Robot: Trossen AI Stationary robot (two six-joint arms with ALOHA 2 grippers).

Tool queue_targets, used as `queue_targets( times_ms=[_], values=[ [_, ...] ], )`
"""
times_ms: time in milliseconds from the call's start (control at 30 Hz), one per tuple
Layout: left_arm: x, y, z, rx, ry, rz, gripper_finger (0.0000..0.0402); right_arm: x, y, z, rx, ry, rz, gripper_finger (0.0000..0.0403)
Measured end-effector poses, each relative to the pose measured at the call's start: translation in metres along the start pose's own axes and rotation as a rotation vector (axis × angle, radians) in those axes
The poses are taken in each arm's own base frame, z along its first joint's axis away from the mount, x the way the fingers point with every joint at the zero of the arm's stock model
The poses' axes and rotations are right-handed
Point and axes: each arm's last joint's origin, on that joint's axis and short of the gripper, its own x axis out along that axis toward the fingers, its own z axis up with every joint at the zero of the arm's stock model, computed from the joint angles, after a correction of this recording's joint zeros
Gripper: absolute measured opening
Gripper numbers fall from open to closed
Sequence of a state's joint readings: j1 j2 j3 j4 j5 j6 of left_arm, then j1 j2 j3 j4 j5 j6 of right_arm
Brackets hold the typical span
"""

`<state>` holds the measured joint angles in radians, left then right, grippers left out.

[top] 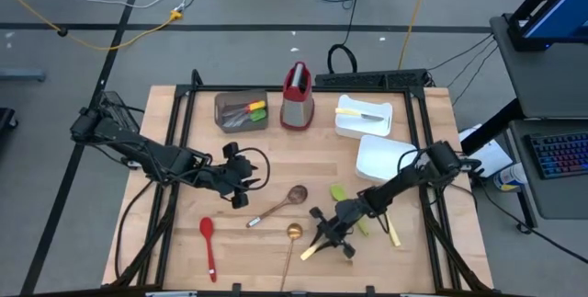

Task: Pick & Place Kitchen Items
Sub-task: Put the left yellow table knife into the top white bin

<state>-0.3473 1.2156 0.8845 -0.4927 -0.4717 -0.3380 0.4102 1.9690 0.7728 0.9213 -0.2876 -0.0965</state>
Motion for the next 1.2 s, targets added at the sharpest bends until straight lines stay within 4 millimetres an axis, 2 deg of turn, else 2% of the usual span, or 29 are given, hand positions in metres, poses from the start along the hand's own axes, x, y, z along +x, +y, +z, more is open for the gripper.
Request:
queue_targets(
  times_ms=[233, 400, 600, 800, 900, 1200],
  values=[
    [0.000, 0.000, 0.000, 0.026, 0.000, 0.000, 0.0159, -0.025, -0.015, 0.031, 0.020, 0.014, -0.107, 0.0064],
    [0.000, 0.000, 0.000, 0.029, 0.000, 0.000, 0.0159, -0.051, -0.027, 0.054, 0.046, 0.030, -0.224, 0.0065],
    [0.000, 0.000, 0.000, 0.045, 0.000, 0.001, 0.0159, -0.089, -0.038, 0.080, 0.025, 0.042, -0.385, 0.0070],
    [0.000, 0.000, 0.000, 0.048, 0.000, 0.001, 0.0159, -0.130, -0.050, 0.096, 0.002, 0.075, -0.573, 0.0070],
    [0.000, 0.000, 0.000, 0.048, 0.001, 0.001, 0.0159, -0.147, -0.056, 0.094, -0.029, 0.075, -0.635, 0.0074],
    [0.000, 0.000, 0.003, -0.013, -0.044, 0.039, 0.0159, -0.192, -0.083, 0.065, -0.037, 0.076, -0.834, 0.0072]
  ],
)
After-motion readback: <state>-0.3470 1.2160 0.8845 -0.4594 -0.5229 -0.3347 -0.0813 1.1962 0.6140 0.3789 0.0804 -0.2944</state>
